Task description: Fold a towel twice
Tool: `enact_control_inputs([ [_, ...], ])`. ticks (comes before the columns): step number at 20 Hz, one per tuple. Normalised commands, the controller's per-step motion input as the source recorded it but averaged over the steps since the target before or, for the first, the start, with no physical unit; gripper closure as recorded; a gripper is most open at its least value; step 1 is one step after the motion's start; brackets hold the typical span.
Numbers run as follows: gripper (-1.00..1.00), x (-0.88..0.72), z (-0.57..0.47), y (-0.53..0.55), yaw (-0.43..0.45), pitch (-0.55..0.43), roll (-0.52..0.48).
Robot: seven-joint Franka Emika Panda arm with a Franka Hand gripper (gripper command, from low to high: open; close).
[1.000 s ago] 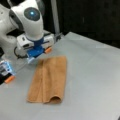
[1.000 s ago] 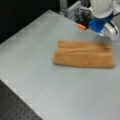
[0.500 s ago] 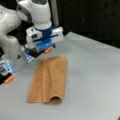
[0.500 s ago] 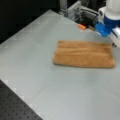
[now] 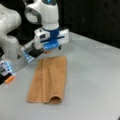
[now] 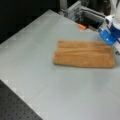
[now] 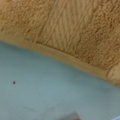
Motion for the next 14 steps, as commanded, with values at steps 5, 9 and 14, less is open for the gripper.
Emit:
enact_control_inputs([
  [5, -1.0, 0.39, 0.12, 0.18, 0.101, 0.229, -0.22],
  [9, -1.0, 0.44, 0.04, 0.15, 0.198, 0.198, -0.361],
  [14, -1.0, 0.56, -0.05, 0.12, 0.21, 0.113, -0.358],
])
